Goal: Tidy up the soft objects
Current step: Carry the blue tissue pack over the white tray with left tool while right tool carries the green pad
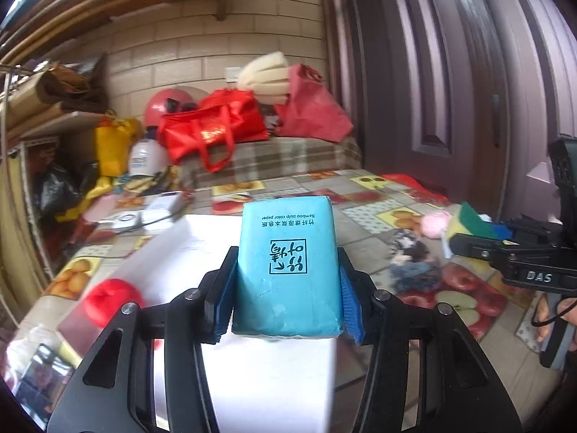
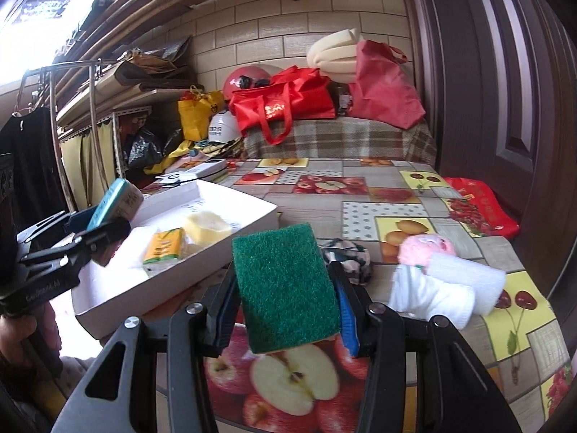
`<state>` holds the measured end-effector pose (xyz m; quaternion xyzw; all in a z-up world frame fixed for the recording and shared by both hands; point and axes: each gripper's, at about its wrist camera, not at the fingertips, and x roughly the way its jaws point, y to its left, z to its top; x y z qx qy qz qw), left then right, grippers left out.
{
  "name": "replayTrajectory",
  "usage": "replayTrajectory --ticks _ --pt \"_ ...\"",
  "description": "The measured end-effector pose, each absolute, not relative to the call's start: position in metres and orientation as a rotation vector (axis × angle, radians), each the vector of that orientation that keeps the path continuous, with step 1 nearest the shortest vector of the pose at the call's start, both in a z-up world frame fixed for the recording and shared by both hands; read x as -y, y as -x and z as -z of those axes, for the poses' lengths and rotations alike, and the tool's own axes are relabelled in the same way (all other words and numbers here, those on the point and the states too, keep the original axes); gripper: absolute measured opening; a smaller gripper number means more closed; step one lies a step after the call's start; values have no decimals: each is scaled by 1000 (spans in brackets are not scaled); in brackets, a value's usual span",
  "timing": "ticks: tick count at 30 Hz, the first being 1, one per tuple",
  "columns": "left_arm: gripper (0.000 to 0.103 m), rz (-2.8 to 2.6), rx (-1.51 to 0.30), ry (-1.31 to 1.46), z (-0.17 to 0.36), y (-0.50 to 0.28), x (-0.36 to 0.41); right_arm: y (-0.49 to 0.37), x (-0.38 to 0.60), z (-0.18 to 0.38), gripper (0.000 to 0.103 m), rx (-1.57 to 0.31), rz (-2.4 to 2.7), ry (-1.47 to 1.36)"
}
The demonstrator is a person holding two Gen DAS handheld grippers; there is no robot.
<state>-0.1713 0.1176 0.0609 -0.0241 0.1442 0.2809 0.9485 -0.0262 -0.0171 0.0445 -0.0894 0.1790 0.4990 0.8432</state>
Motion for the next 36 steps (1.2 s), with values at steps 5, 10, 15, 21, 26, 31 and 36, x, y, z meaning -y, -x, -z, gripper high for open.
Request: replayTrajectory --ticks 5,10,15,21,26,31,36 --pt "50 -640 -298 143 -55 187 -156 34 3 -43 47 -383 -1062 196" --pt "50 -660 -309 121 -53 185 -166 41 -10 -41 47 -386 -1080 216" --pt "50 -714 -292 152 -51 193 -188 45 -27 -35 47 -414 -1103 231" --pt "50 -738 -278 176 -51 199 -197 50 -39 -32 47 -426 -1118 240" --pt "50 -737 -276 171 -51 198 -195 47 -38 -32 47 -444 -1118 229" --pt "50 -739 -273 176 -52 198 -195 48 -39 -32 47 -446 -1117 231" --pt "50 -739 -273 178 -52 198 -195 48 -39 -32 47 -447 -1118 232"
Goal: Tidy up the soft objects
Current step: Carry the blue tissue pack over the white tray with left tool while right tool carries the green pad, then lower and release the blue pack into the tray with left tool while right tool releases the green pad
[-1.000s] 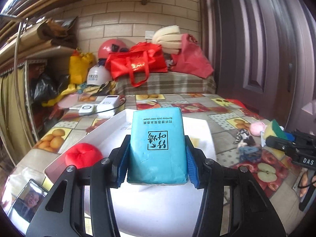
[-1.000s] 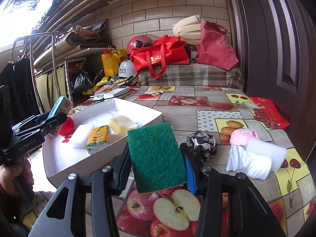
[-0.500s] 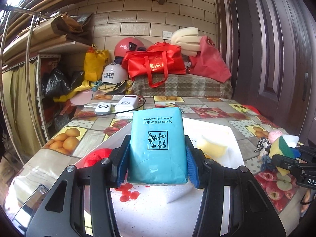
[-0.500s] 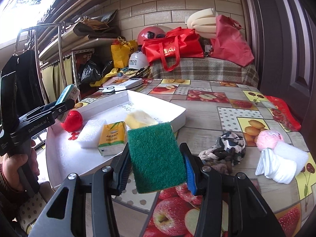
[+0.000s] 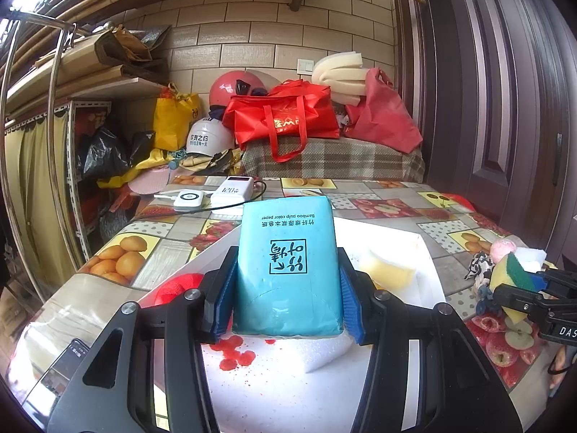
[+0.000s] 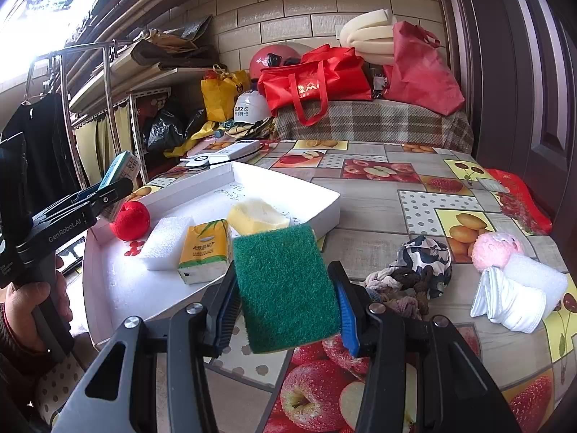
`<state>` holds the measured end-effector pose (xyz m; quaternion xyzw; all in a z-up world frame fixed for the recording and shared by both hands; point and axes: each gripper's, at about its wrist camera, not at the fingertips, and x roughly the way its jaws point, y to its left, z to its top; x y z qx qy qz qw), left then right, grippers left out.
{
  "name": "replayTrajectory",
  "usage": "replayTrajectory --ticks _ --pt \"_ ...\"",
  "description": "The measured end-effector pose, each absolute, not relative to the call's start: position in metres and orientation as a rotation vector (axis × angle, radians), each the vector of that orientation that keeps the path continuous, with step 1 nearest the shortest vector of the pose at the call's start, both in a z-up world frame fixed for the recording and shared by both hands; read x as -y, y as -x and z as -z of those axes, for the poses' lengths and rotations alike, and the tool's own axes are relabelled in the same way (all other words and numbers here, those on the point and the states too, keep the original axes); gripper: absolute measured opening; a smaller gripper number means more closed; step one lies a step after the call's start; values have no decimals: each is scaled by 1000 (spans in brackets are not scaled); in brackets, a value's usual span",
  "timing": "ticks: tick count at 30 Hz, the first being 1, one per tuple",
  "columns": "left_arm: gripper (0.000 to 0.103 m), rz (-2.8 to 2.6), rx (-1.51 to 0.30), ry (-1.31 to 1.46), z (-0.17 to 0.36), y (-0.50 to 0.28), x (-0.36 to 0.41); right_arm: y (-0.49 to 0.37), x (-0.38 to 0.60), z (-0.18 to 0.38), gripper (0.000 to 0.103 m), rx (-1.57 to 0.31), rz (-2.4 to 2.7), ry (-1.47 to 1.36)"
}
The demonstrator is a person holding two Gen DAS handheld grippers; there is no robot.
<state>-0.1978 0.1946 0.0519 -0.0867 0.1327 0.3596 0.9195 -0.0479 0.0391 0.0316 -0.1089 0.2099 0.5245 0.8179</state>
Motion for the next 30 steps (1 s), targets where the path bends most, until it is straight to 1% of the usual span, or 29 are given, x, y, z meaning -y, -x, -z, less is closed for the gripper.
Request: replayTrajectory --ticks 11,18,25,30 --pt "50 -765 -273 178 -54 198 -202 51 -46 -32 47 -421 -1136 221" --pt "50 -770 -287 194 -52 199 -210 84 -73 -35 47 -316 -1204 311" --pt "50 -745 -304 217 -50 197 -217 96 -99 -32 47 -347 -1295 329" --pt "50 -703 -319 316 -46 201 -235 109 -118 -24 47 -380 -1381 431"
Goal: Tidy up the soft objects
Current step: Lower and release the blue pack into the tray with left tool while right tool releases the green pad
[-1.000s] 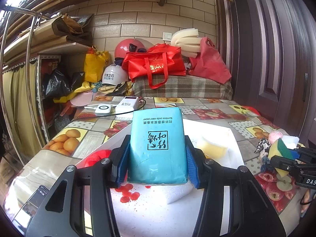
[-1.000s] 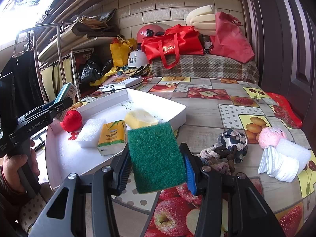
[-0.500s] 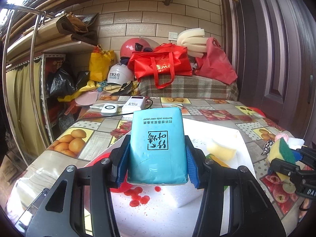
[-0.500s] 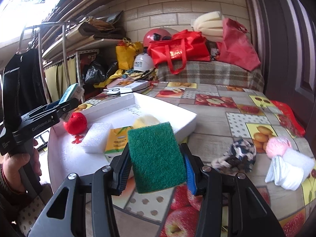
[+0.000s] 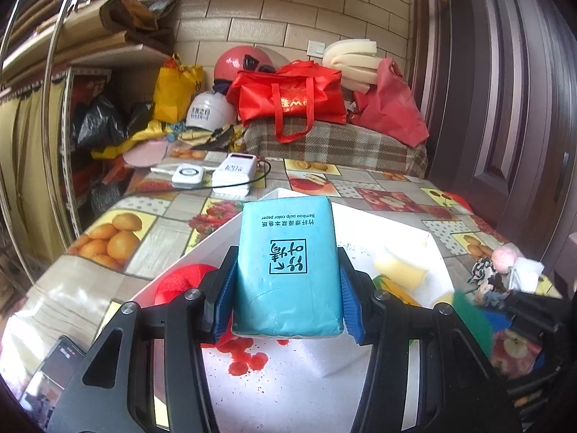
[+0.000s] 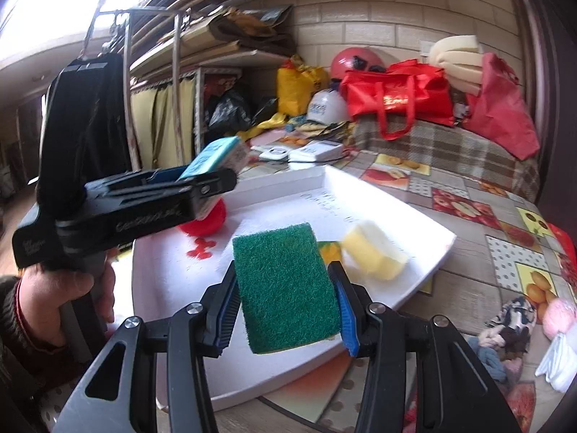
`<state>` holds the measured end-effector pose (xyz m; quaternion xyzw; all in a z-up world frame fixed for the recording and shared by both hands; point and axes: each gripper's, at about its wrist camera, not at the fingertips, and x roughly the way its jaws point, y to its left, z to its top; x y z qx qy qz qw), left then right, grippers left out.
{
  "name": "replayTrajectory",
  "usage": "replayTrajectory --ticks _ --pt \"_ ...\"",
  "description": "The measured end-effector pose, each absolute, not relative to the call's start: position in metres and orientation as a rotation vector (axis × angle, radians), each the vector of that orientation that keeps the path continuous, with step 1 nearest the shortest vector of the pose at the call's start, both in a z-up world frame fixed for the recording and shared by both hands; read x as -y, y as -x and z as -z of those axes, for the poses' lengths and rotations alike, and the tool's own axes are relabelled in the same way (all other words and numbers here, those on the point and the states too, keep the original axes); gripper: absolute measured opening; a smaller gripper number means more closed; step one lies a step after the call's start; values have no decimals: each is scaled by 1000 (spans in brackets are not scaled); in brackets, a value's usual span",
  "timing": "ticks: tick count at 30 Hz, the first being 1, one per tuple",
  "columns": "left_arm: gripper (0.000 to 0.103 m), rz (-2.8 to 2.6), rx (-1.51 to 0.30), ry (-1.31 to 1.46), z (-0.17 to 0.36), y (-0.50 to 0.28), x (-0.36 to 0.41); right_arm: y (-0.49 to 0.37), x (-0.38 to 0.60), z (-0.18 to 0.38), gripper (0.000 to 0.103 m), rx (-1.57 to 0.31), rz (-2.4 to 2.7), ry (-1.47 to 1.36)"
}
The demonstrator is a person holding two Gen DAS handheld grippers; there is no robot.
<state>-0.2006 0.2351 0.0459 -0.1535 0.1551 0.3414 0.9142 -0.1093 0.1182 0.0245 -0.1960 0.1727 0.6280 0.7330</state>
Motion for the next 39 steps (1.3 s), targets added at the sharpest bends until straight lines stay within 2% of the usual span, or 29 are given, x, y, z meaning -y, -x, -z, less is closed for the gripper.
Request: replayTrajectory --ticks 6,10,19,30,31,32,33,34,35,39 --pt "50 -695 -327 355 -44 200 -242 115 -146 -4 47 -520 -1442 592" --pt "50 -693 -327 317 -45 199 -236 115 -155 -1 47 -482 -1368 642" --pt "50 -677 -393 252 -43 183 -230 40 -170 -8 45 -624 -1168 405" --pt "51 -689 -408 215 -42 179 -226 81 -162 -25 49 -373 -1200 461" --pt "52 -700 -404 216 -43 180 -226 80 -163 -25 62 -371 -1197 465" --pt "61 -712 -400 216 -43 181 -225 80 -164 -25 84 -373 -1194 468" --pt "71 -724 -389 215 -44 183 -225 78 -165 -25 92 -377 -1187 466" --pt "90 -730 -379 213 -44 184 -223 77 -165 -25 101 -379 -1181 461" --pt "93 -739 -364 205 -46 186 -222 75 -164 -25 103 -380 -1179 453" --pt "93 -745 -348 177 -47 187 -217 72 -159 -26 103 -382 -1171 423"
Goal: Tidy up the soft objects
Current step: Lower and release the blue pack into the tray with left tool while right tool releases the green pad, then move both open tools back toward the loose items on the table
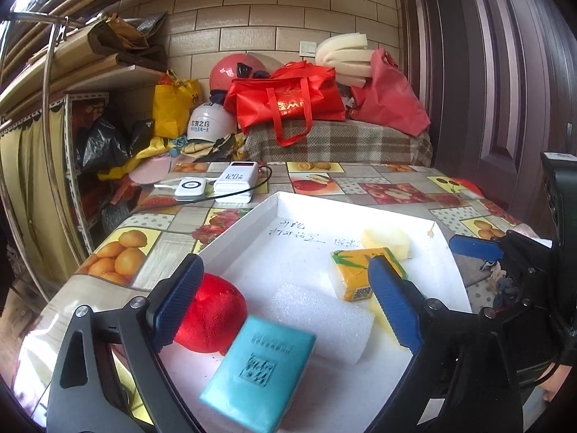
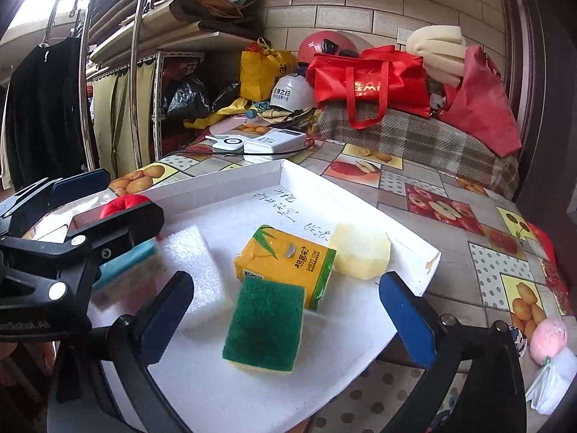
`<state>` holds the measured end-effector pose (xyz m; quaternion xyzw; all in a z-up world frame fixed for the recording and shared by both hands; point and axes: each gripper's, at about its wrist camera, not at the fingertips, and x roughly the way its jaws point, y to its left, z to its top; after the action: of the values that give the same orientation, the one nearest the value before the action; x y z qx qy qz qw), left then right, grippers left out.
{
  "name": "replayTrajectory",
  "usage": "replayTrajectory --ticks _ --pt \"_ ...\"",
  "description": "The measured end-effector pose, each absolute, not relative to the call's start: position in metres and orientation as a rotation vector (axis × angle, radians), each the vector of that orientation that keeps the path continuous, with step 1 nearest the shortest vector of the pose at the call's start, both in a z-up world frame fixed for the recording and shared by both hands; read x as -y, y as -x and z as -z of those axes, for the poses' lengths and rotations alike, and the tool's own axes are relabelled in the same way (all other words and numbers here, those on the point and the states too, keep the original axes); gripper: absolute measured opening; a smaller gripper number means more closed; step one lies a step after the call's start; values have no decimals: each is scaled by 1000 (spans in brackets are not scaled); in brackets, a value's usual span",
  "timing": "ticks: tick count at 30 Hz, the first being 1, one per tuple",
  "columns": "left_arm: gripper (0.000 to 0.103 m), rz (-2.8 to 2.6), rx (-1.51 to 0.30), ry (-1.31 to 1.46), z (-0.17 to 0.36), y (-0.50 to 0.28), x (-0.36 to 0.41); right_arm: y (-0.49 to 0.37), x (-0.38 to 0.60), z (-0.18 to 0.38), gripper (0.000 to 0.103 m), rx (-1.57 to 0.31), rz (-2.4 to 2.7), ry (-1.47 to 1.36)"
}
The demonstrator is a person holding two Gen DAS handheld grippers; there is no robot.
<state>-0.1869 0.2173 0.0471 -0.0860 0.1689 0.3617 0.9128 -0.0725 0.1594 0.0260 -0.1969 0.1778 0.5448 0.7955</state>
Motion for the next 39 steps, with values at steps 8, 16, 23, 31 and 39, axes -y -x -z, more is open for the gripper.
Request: replayTrajectory --ticks 8,16,23,31,39 --pt "93 -753 -329 191 -47 192 -220 74 -155 -28 103 -363 -1157 401" --pt "93 -751 -323 182 -49 193 -219 72 -155 -27 103 -369 -1148 395" --pt "93 -752 -321 185 -49 194 -220 71 -152 -28 103 -360 -1143 378" --pt "93 -755 -319 195 -50 195 -219 73 -149 -29 103 -349 -1139 371" --pt "93 -755 -318 194 -49 195 -220 73 -144 -30 103 -365 -1141 352"
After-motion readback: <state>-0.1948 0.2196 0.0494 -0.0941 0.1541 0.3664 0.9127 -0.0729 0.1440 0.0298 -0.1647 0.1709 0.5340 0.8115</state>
